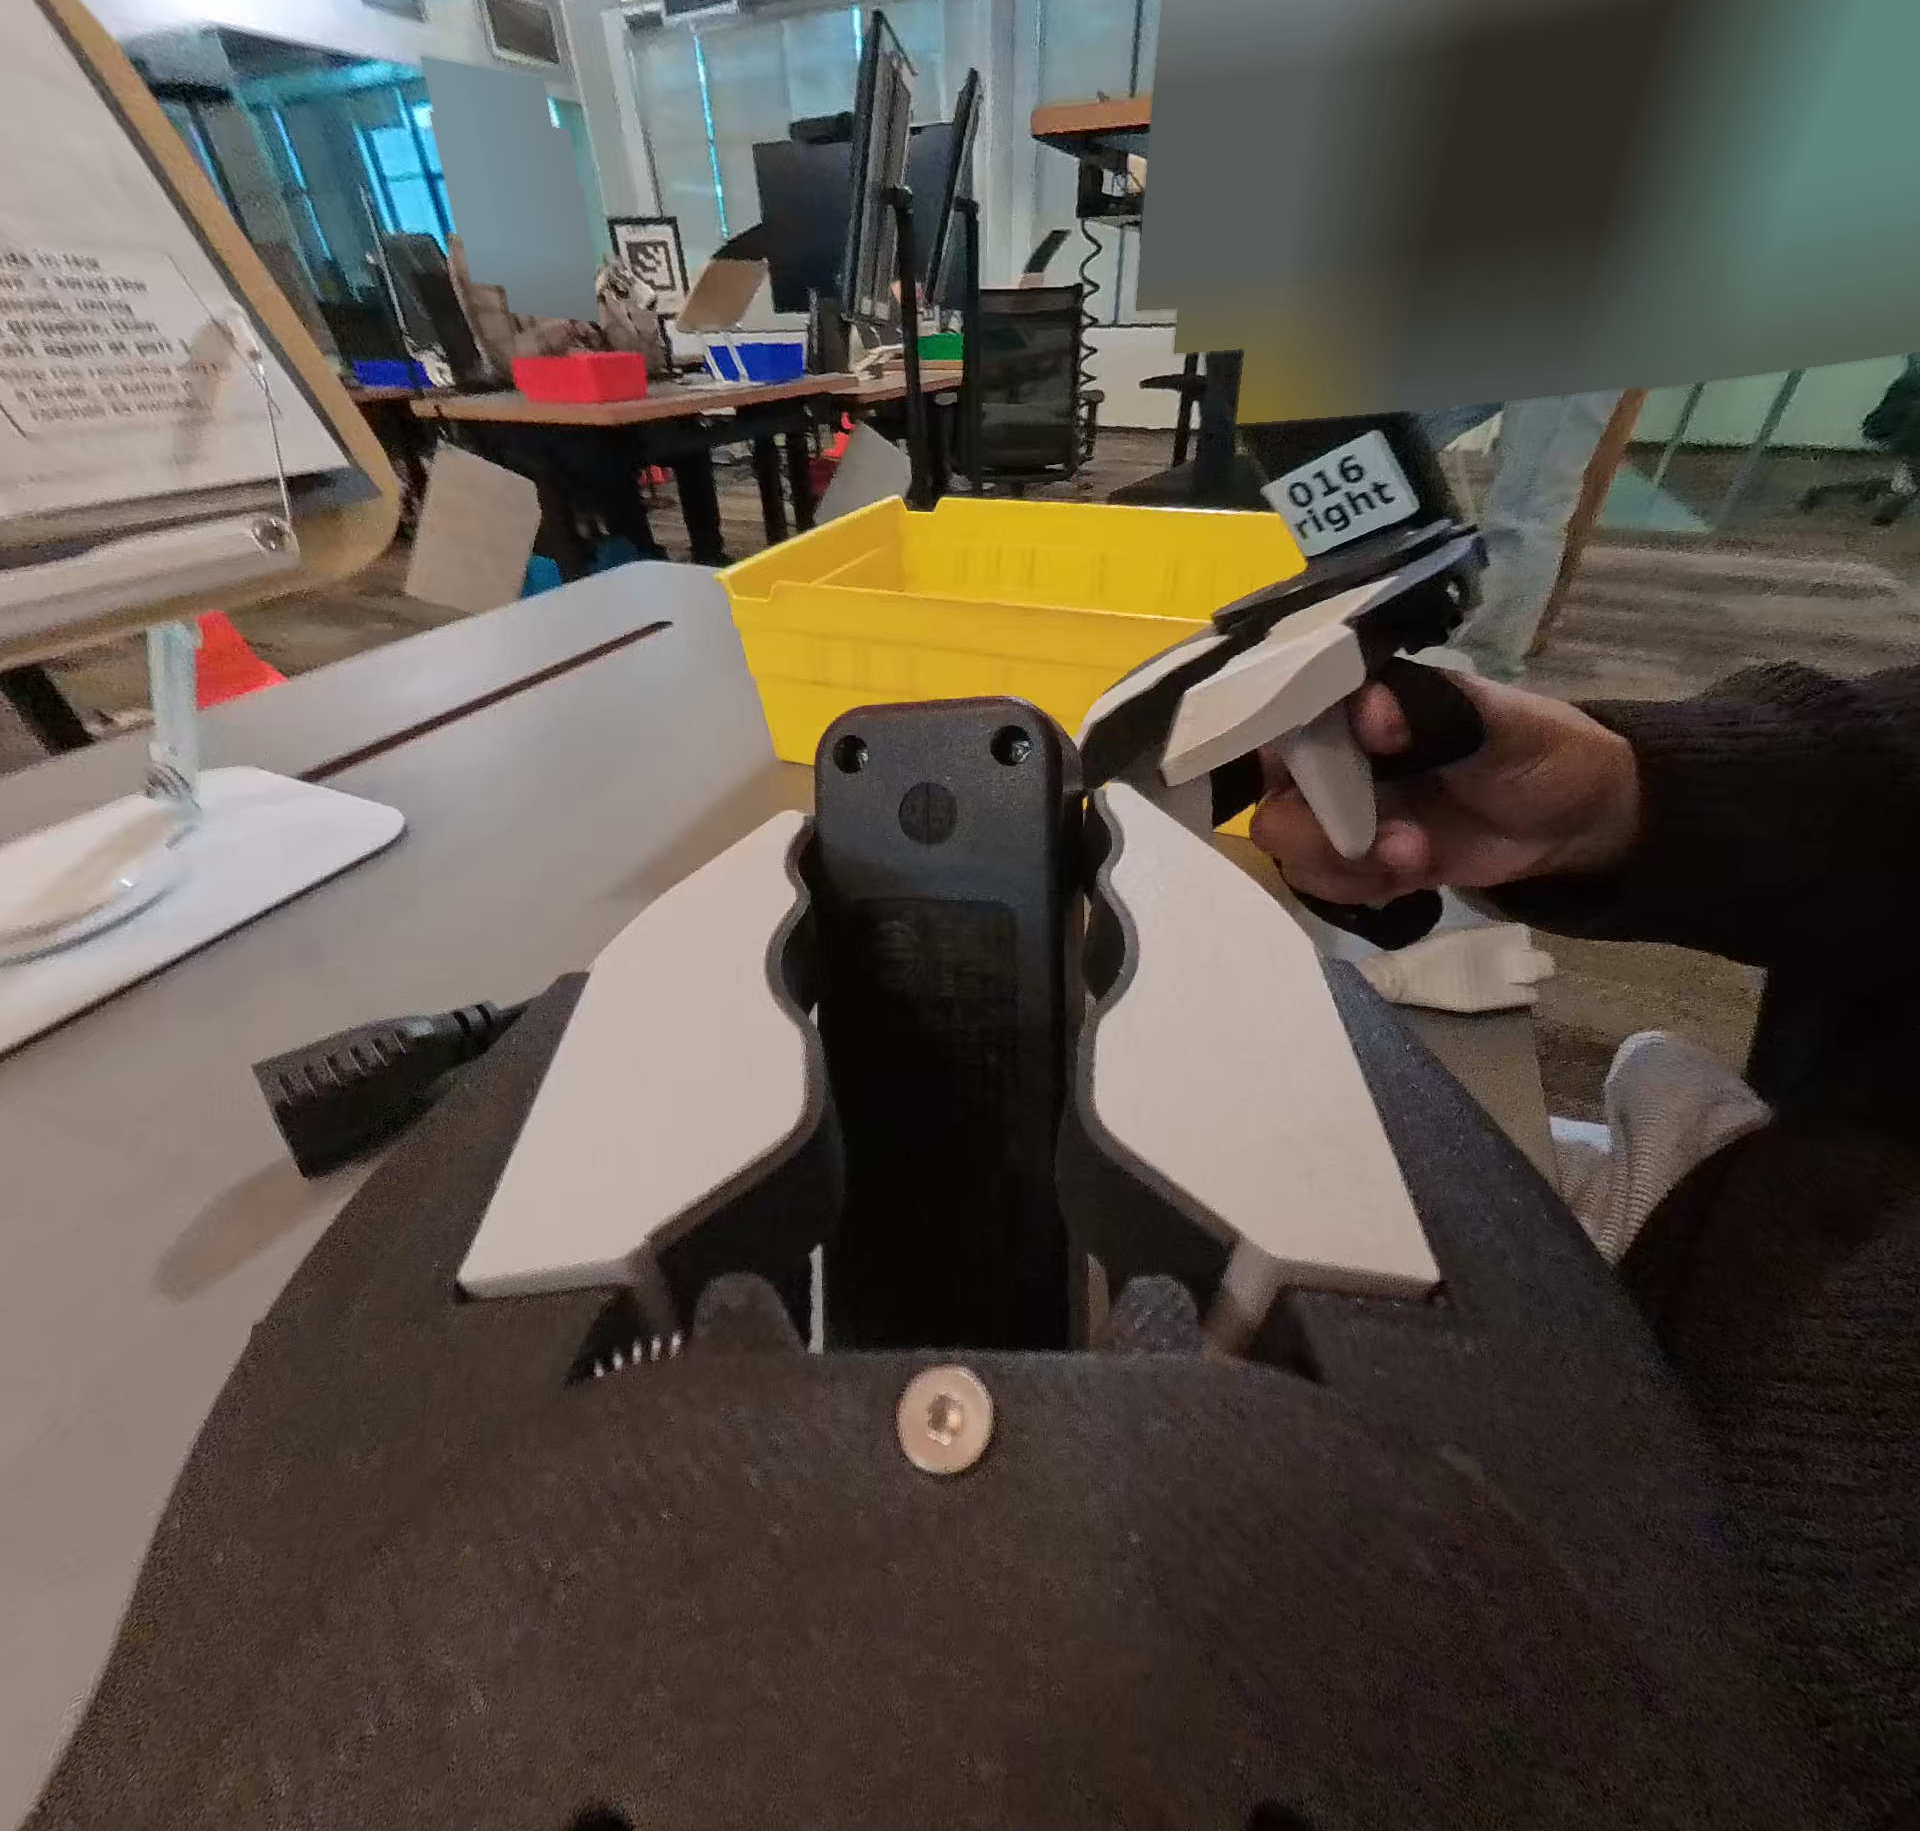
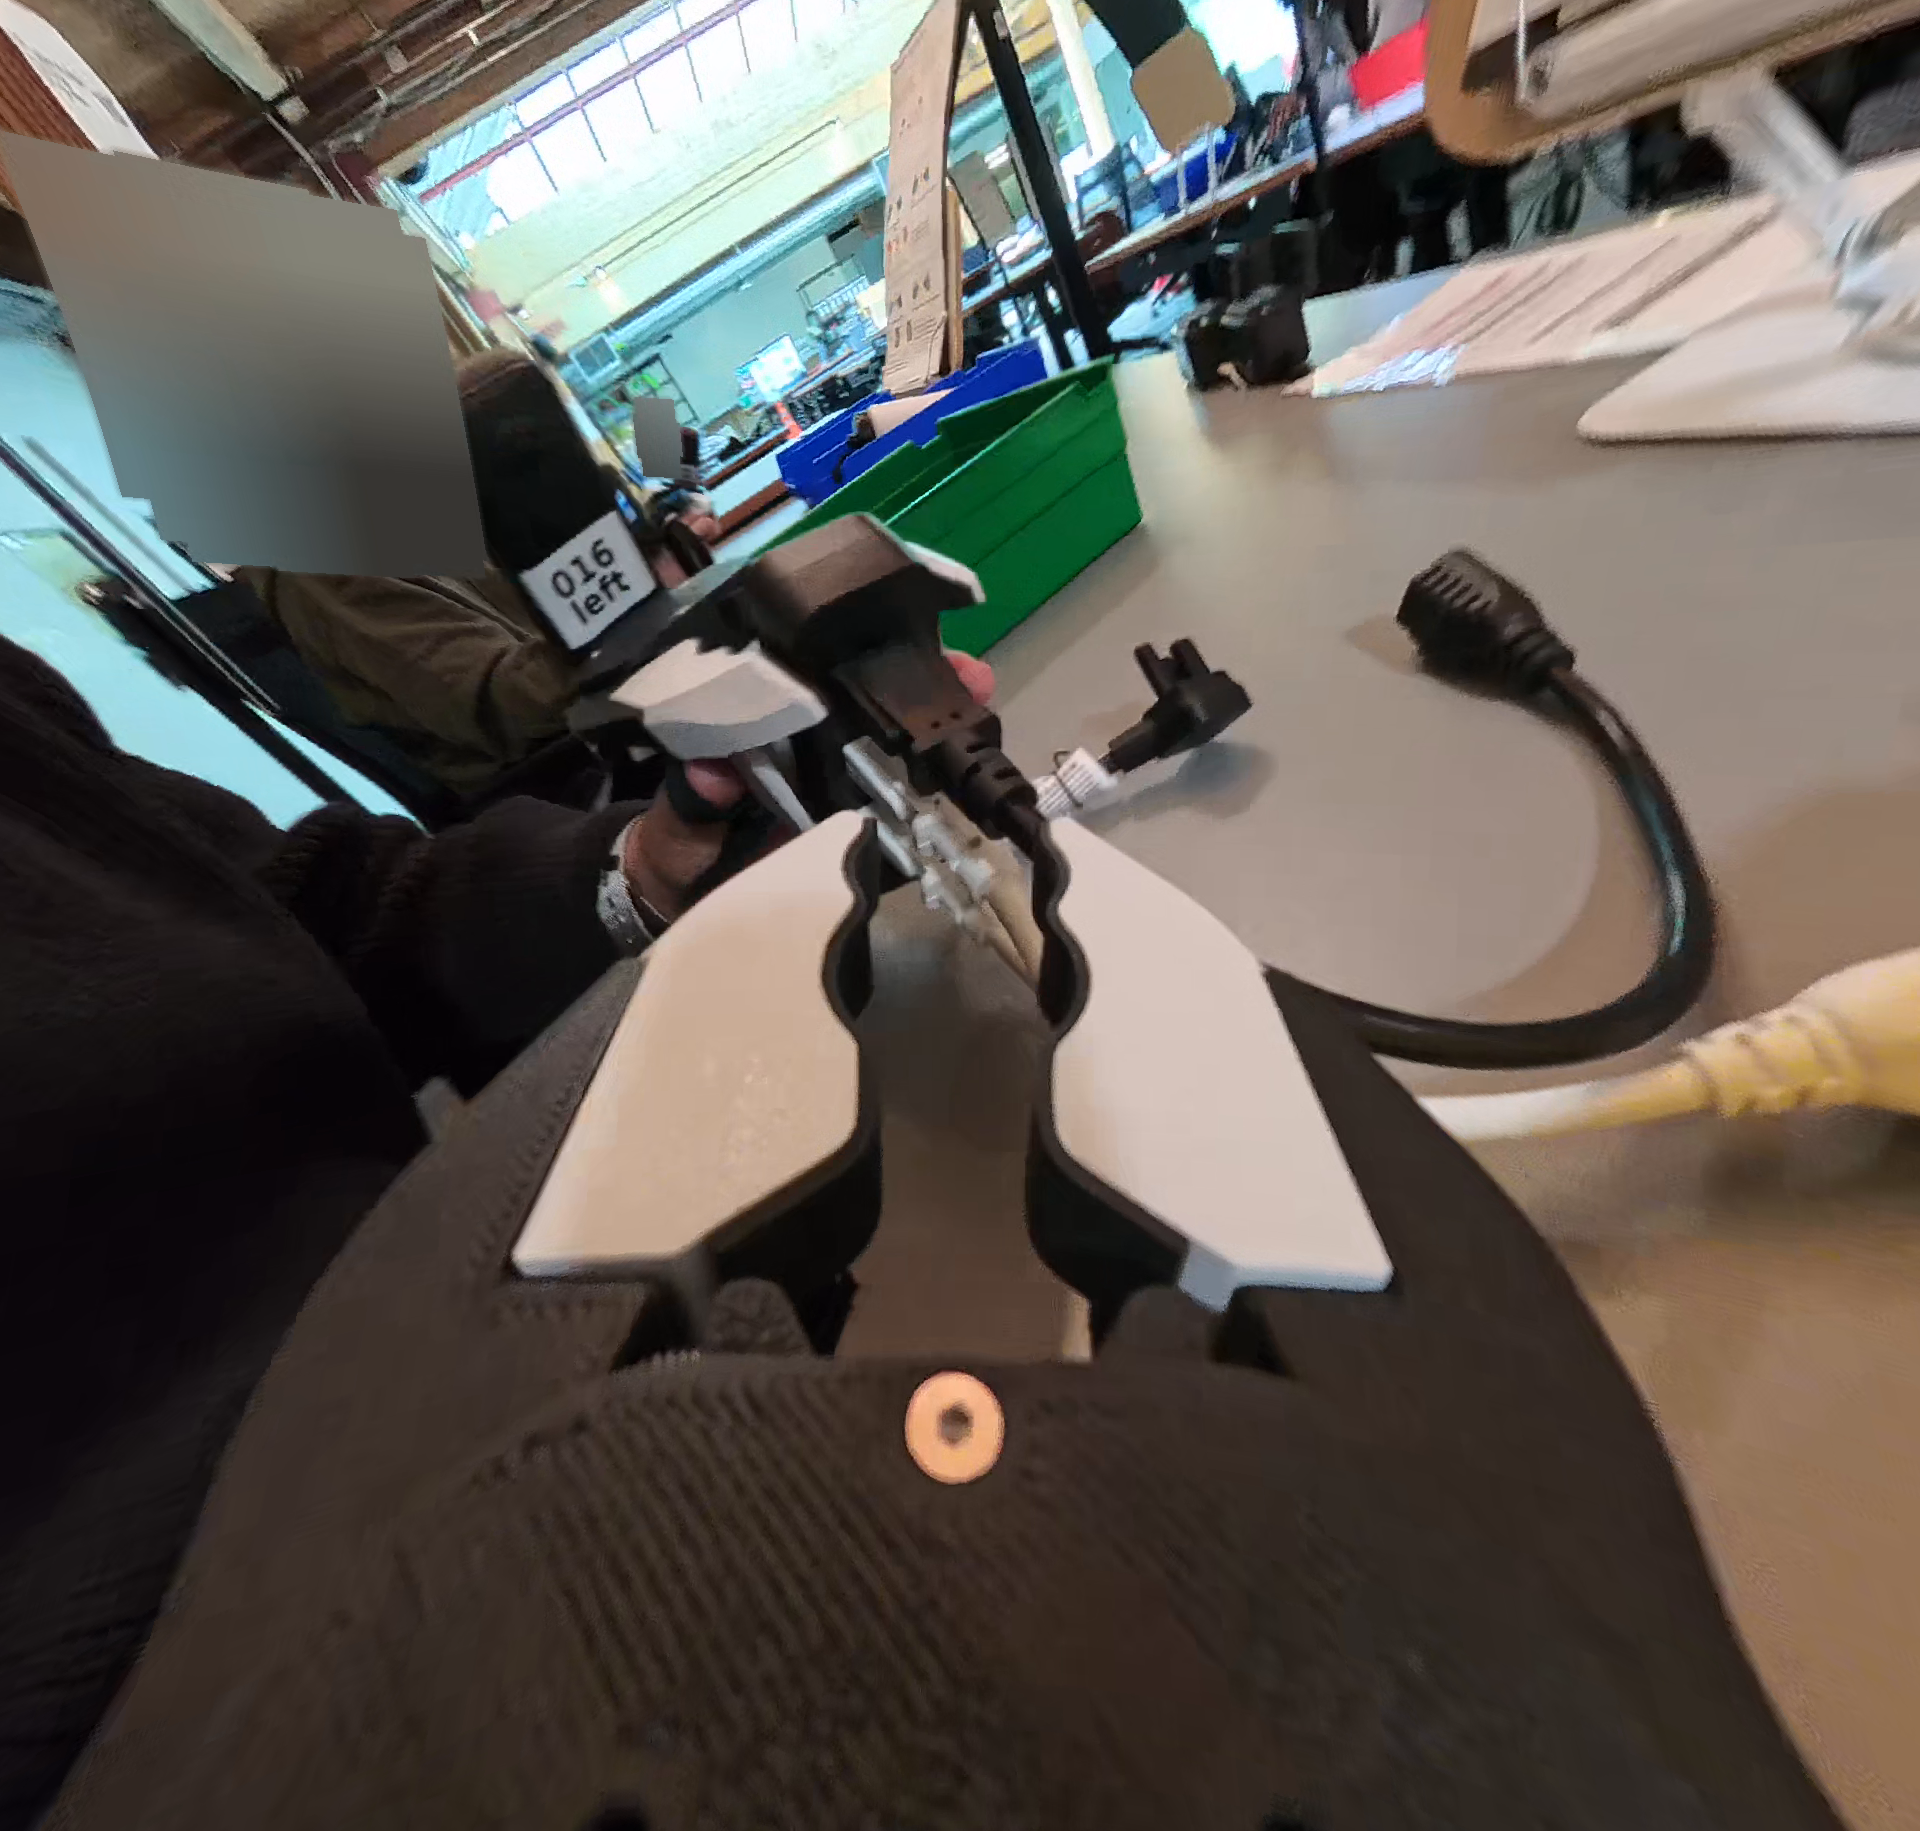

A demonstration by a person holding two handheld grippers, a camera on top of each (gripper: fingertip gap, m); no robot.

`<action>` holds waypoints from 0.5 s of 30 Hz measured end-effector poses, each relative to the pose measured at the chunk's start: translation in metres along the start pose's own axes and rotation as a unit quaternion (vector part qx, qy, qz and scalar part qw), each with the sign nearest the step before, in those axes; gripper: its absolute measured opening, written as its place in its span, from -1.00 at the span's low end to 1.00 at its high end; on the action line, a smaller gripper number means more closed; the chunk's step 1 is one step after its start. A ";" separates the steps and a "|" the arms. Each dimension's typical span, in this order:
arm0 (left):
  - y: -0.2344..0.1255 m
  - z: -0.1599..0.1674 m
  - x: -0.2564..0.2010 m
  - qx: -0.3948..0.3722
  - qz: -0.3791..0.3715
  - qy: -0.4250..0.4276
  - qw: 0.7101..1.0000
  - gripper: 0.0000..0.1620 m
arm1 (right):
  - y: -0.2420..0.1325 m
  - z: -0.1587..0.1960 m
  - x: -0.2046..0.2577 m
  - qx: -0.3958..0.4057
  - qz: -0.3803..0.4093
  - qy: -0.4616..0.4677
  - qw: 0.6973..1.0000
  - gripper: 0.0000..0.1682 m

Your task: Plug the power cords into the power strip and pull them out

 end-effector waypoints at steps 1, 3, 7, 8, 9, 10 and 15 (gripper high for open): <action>0.000 0.000 -0.002 0.000 -0.006 0.010 1.000 -0.40 | 0.000 0.000 -0.001 -0.004 -0.004 0.019 1.000 -0.67; 0.000 -0.002 -0.006 -0.003 -0.014 0.035 0.999 -0.40 | -0.003 0.001 -0.008 -0.008 0.010 0.051 0.999 -0.73; 0.001 0.001 -0.003 0.005 -0.036 0.047 0.998 -0.39 | -0.002 0.006 -0.012 0.009 0.020 0.061 0.998 -0.73; 0.001 0.001 -0.001 0.008 -0.042 0.046 0.998 -0.38 | -0.002 0.007 -0.011 0.012 0.015 0.059 0.998 -0.75; 0.001 0.002 0.003 0.008 -0.049 0.040 0.998 -0.38 | -0.001 0.007 -0.008 0.017 0.006 0.055 0.998 -0.85; 0.001 0.002 0.006 0.007 -0.053 0.030 0.998 -0.38 | 0.000 0.008 -0.007 0.022 0.003 0.049 0.999 -0.86; -0.001 0.001 0.008 0.000 -0.042 0.018 0.999 -0.38 | 0.004 0.014 -0.005 0.049 0.007 0.038 0.998 -0.81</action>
Point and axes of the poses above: each gripper's, where its closed fingertips meet, y out along the fingers, z out of its underside, x = y × z across the jaws, the point moved 3 cm from there along -y, back along the fingers, and after that the axes turned 10 degrees about -y, right-handed, at the moved point
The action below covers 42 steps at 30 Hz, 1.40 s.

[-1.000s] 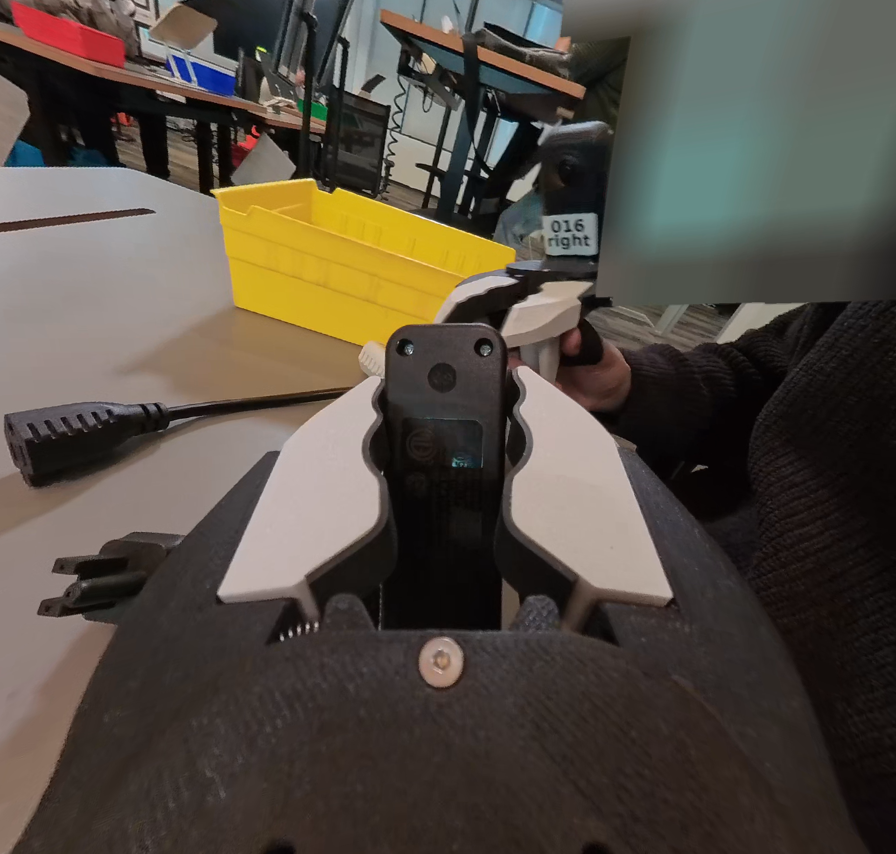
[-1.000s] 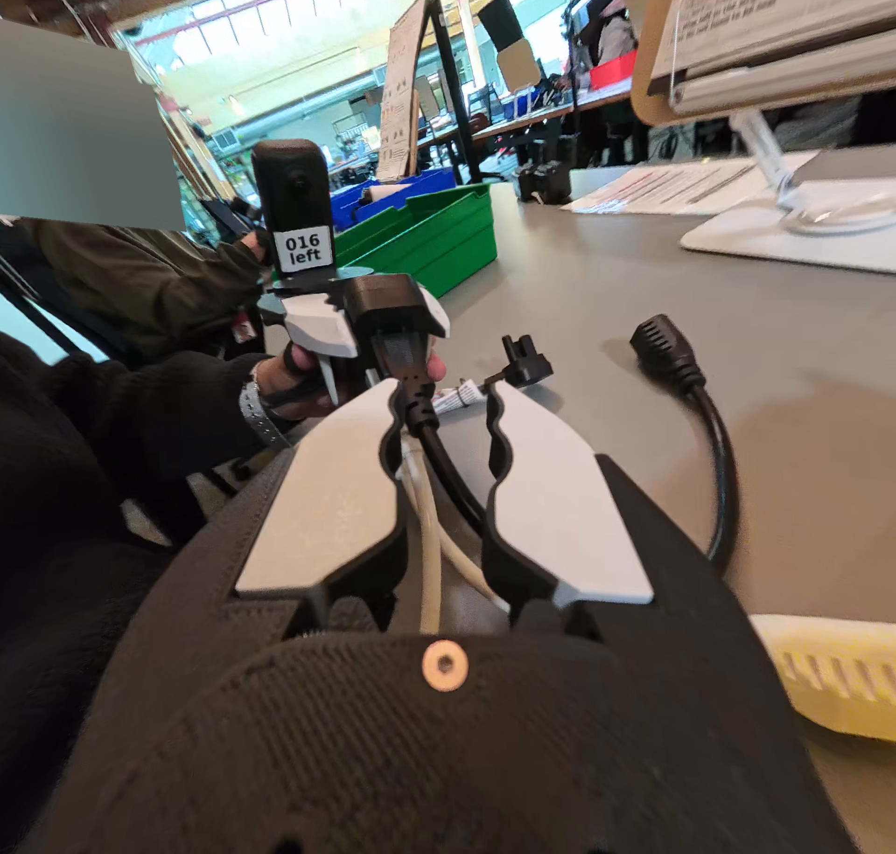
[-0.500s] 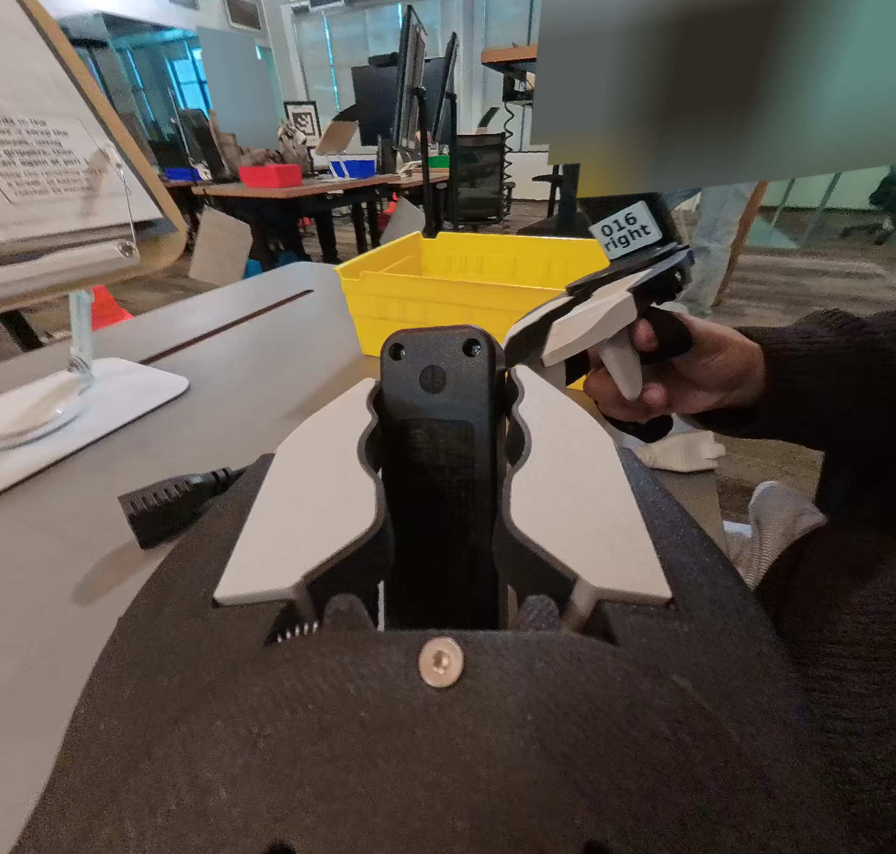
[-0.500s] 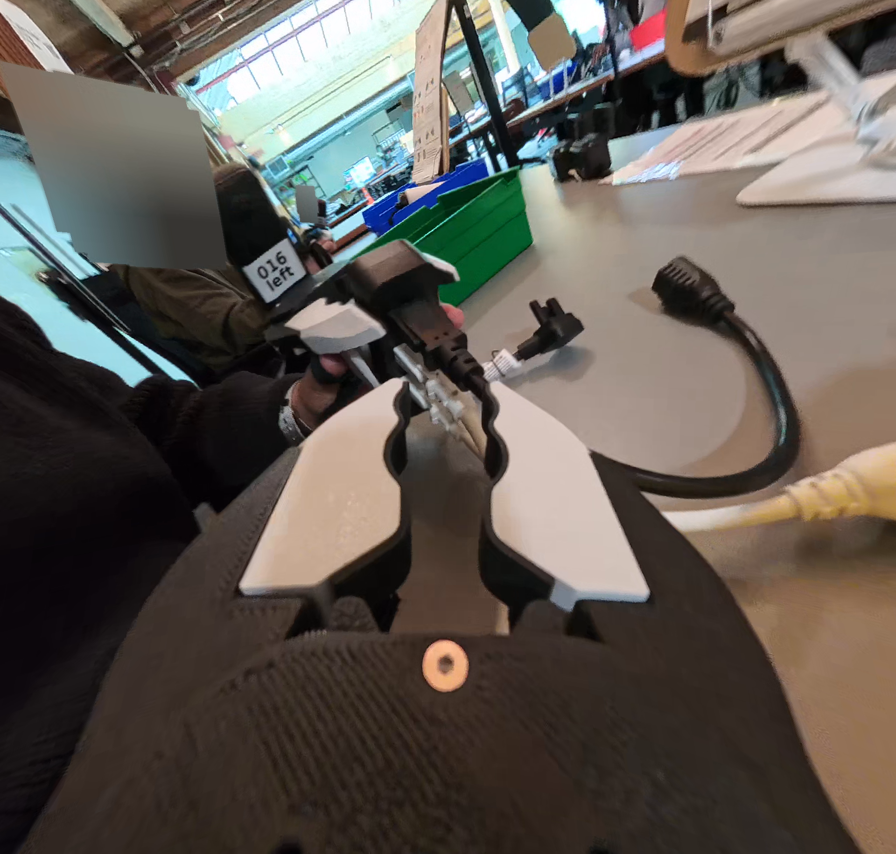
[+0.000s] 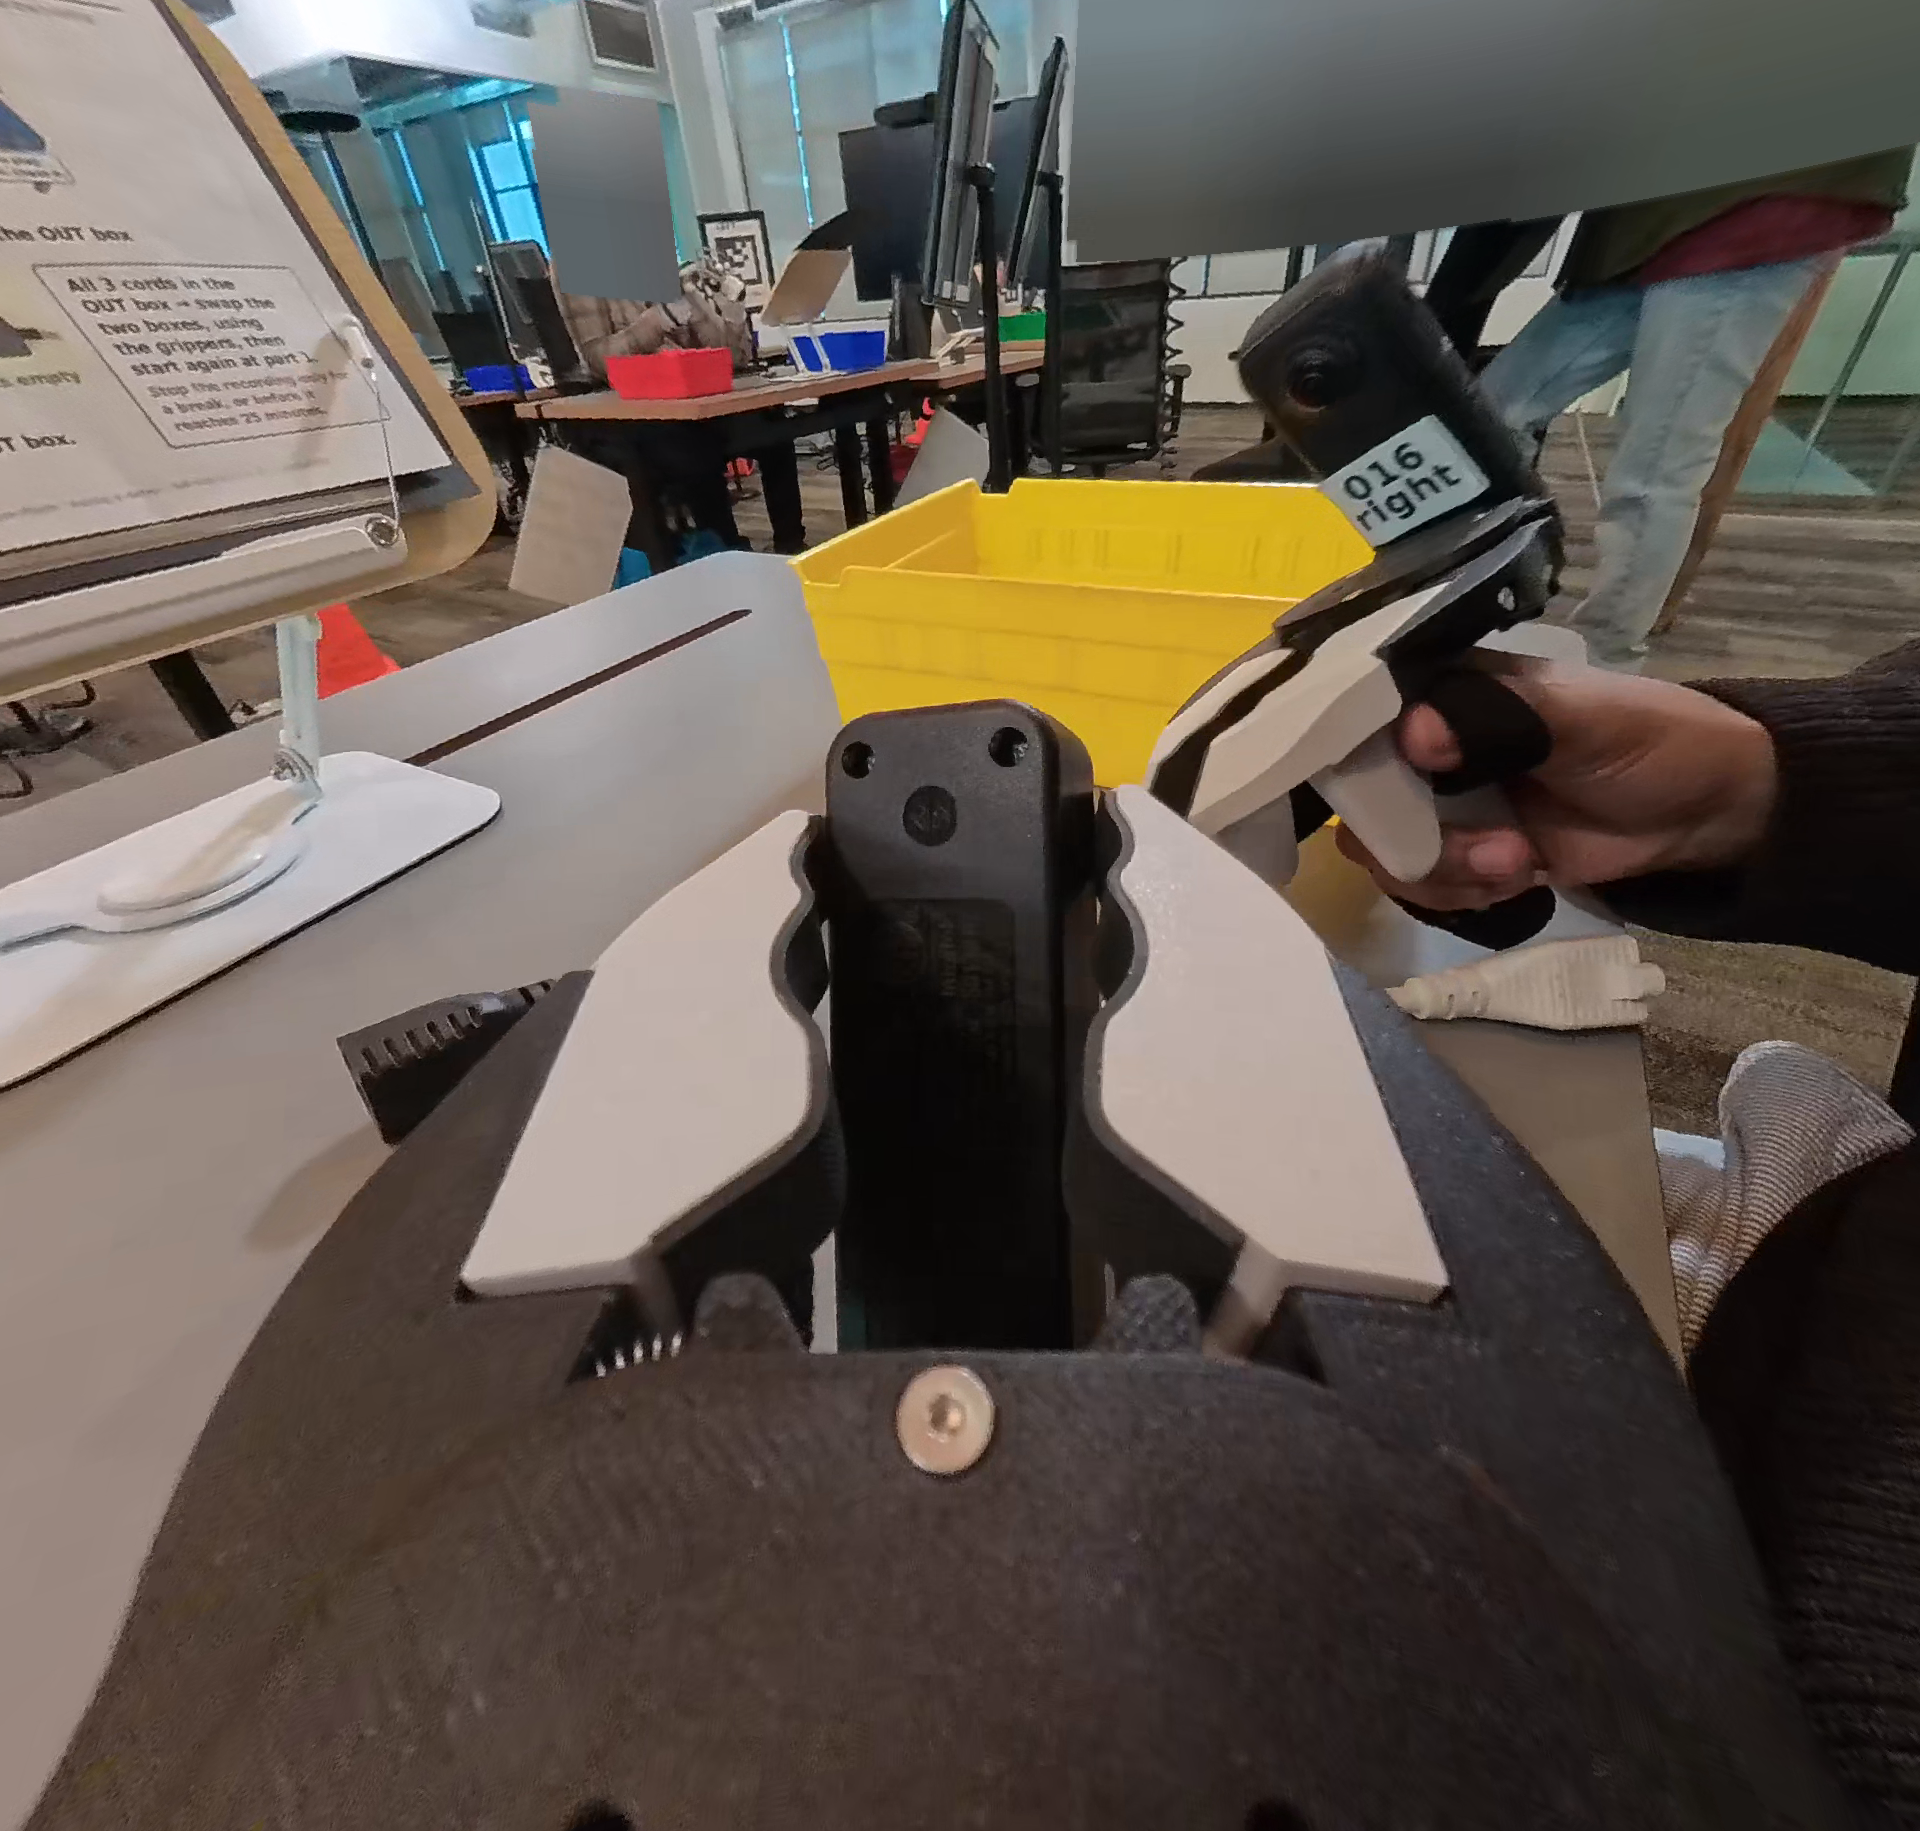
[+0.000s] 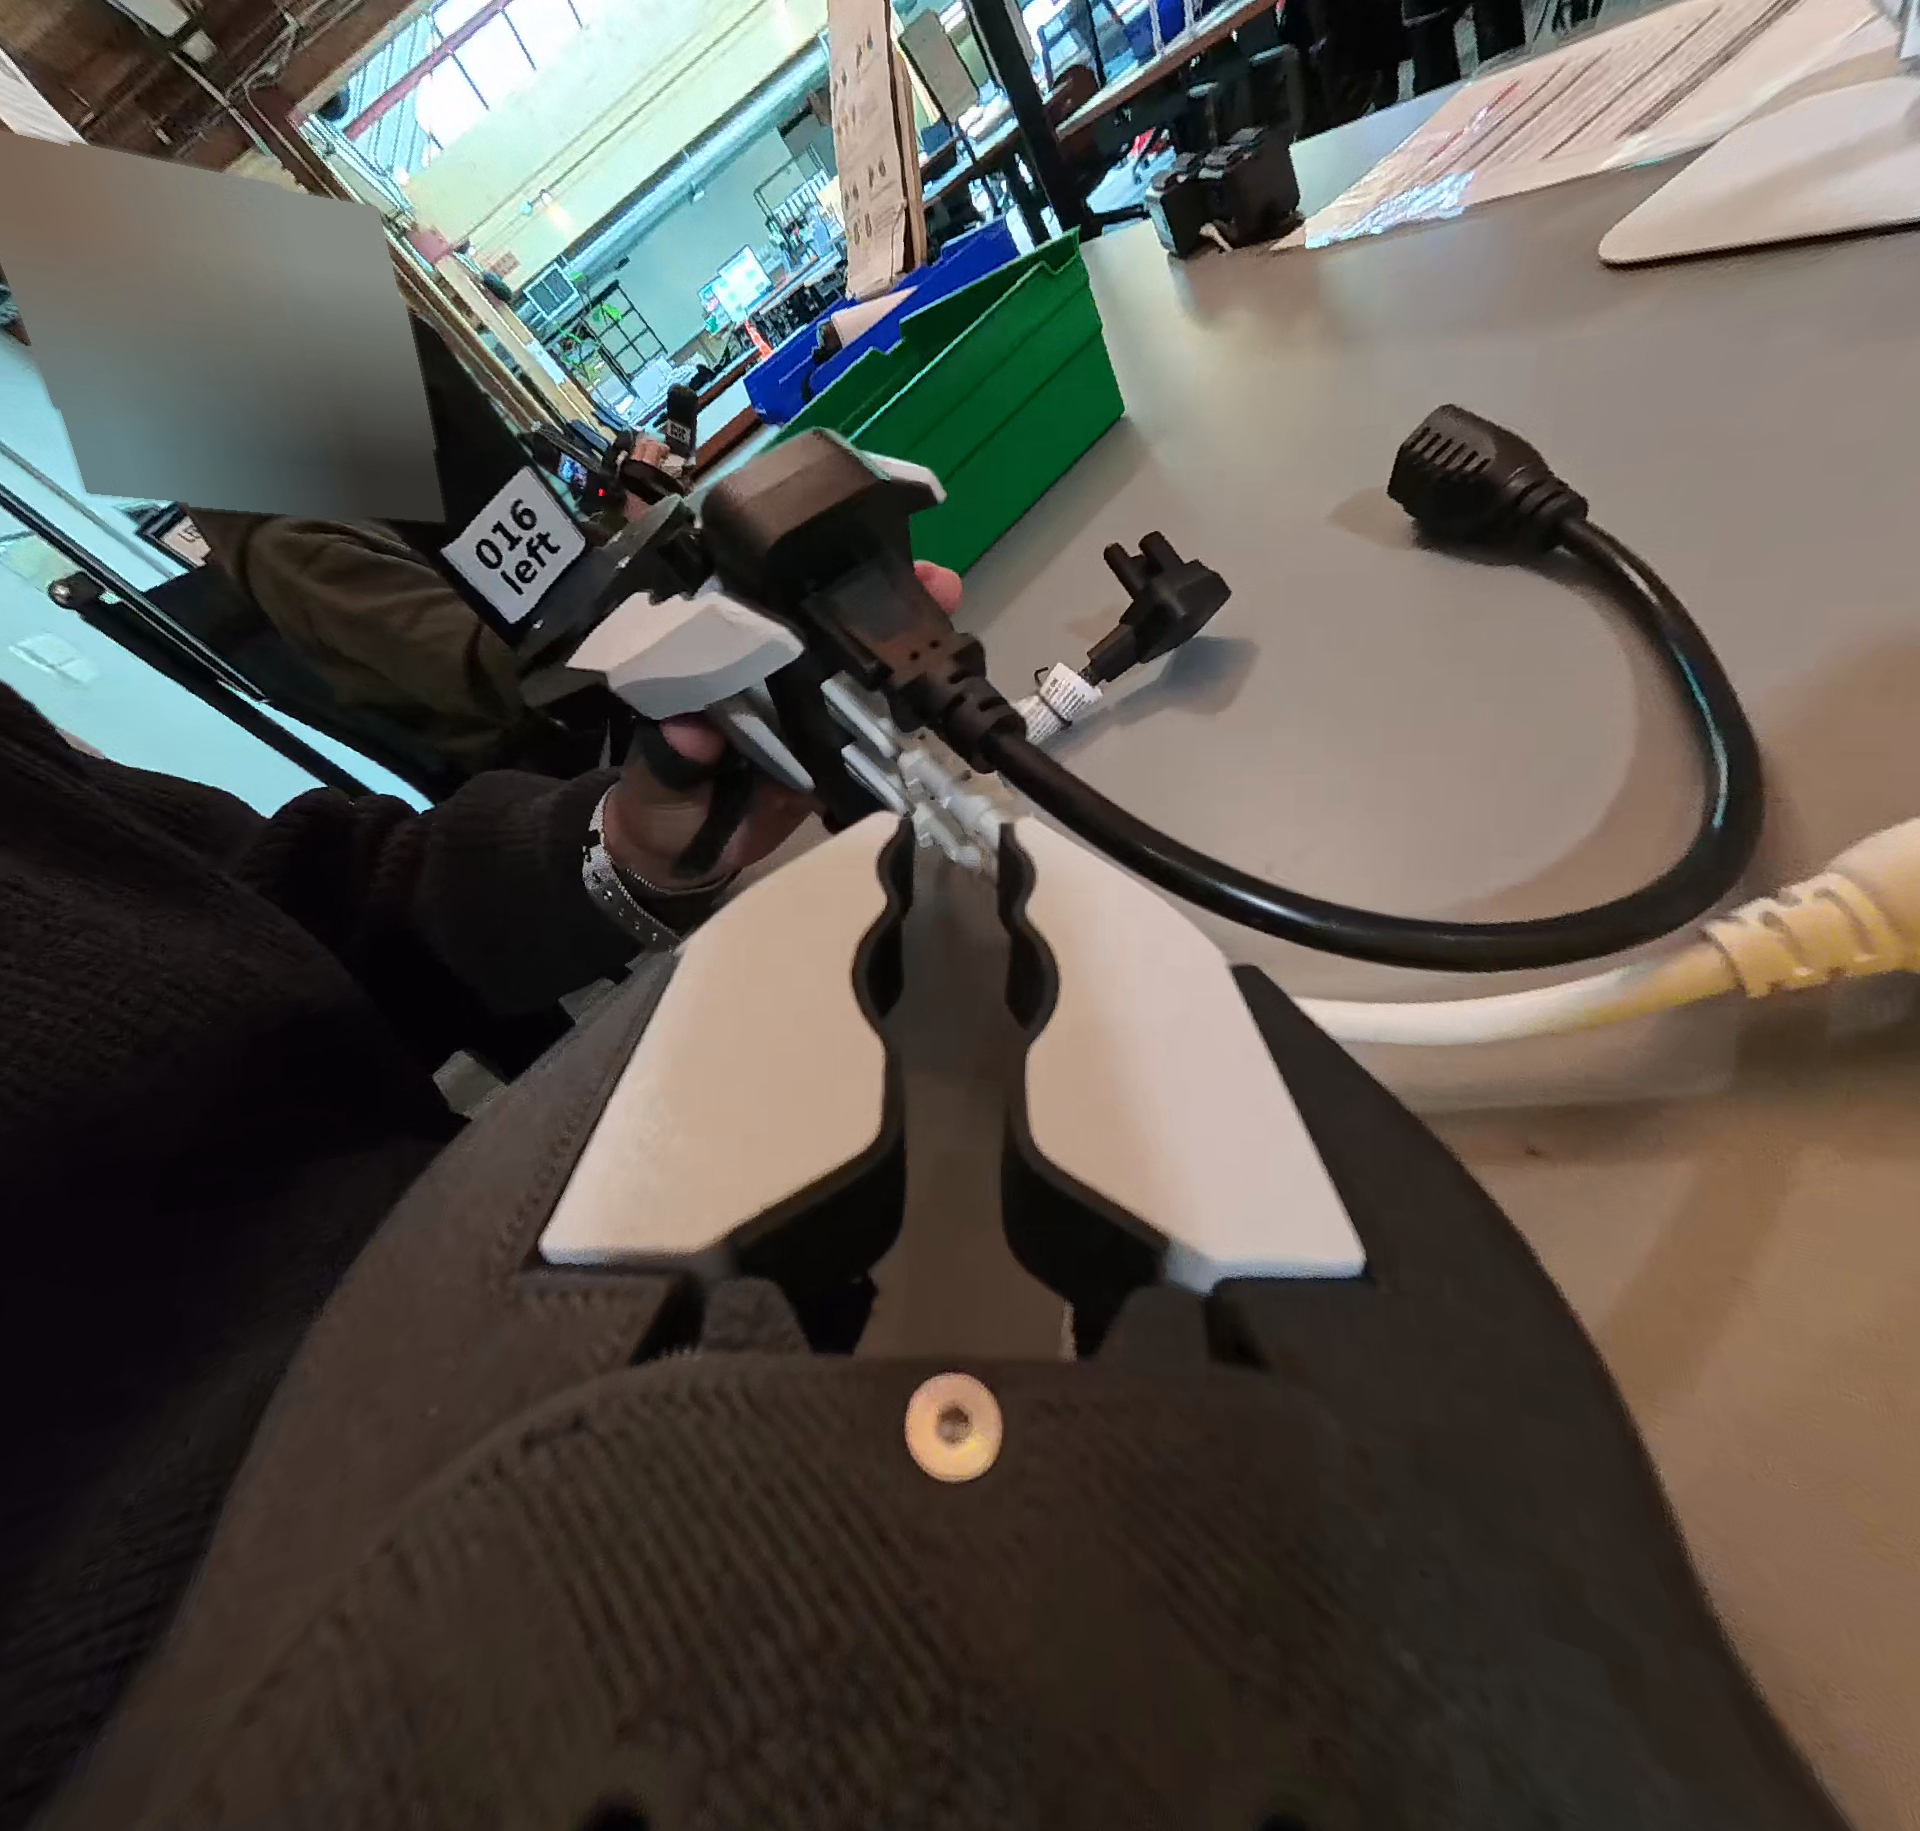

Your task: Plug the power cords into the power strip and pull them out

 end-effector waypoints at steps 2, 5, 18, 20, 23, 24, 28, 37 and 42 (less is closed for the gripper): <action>0.000 0.000 -0.002 0.000 0.006 0.003 1.000 -0.38 | 0.001 0.004 -0.003 0.010 -0.001 0.018 1.000 -0.75; 0.000 0.001 -0.001 0.002 0.007 0.001 1.000 -0.38 | 0.005 0.011 -0.003 0.035 0.012 -0.006 0.999 -0.74; -0.002 -0.005 -0.009 -0.023 0.090 -0.092 0.991 -0.44 | 0.006 0.011 -0.005 0.036 0.057 -0.045 0.997 -0.77; -0.002 -0.005 -0.011 -0.023 0.097 -0.095 0.990 -0.44 | 0.005 0.009 -0.004 0.027 0.052 -0.038 0.998 -0.74; -0.003 -0.009 -0.014 -0.039 0.133 -0.139 0.981 -0.45 | 0.002 0.000 -0.002 -0.012 0.040 -0.022 0.999 -0.70; -0.004 -0.010 -0.016 -0.040 0.141 -0.150 0.978 -0.45 | 0.000 -0.003 -0.001 -0.026 0.036 -0.016 0.999 -0.71; -0.004 -0.011 -0.023 -0.028 0.166 -0.150 0.974 -0.44 | -0.004 -0.010 0.003 -0.056 0.015 -0.013 0.998 -0.71; -0.007 -0.014 -0.029 -0.044 0.230 -0.214 0.948 -0.44 | -0.004 -0.022 0.024 -0.109 -0.080 0.012 0.991 -0.52; -0.013 -0.022 -0.037 -0.061 0.269 -0.222 0.935 -0.44 | -0.011 -0.032 0.039 -0.143 -0.121 -0.011 0.982 -0.64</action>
Point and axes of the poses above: each gripper's, where its closed fingertips meet, y out along the fingers, z out of its underside, x = y × z across the jaws, the point moved 3 cm from there along -y, back along the fingers, and after that the axes turned 10 degrees about -y, right-handed, at the moved point
